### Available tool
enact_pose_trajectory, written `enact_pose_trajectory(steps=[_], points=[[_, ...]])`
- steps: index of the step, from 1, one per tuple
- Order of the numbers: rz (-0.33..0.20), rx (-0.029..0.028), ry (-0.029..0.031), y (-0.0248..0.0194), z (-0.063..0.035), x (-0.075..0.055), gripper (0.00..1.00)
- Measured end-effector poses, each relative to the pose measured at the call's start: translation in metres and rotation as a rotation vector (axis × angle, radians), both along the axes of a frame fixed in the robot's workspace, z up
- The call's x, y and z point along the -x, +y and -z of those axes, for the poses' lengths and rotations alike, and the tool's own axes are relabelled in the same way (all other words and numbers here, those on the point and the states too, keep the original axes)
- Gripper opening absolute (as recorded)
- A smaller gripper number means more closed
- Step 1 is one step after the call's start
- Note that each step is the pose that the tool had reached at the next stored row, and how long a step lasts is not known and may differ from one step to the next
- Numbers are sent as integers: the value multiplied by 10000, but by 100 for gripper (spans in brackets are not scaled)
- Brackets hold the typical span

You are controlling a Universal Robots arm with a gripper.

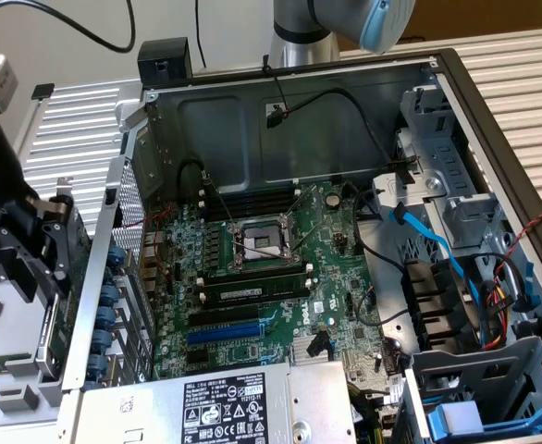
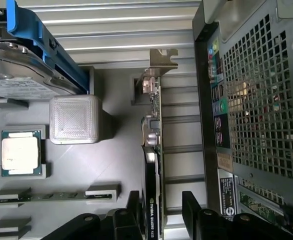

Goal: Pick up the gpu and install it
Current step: 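Pick up the gpu and move the gpu toward the slot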

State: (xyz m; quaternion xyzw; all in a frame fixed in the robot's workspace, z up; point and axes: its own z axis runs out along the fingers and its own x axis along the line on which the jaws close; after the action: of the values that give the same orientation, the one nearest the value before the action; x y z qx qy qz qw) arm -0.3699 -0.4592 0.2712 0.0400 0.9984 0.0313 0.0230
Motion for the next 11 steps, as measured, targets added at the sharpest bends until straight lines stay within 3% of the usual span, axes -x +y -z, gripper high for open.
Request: enact_pose_trajectory(steps=[4, 11], points=[[-1, 7, 2, 0, 0, 0, 47], [5, 9, -1, 49, 14, 2, 47]])
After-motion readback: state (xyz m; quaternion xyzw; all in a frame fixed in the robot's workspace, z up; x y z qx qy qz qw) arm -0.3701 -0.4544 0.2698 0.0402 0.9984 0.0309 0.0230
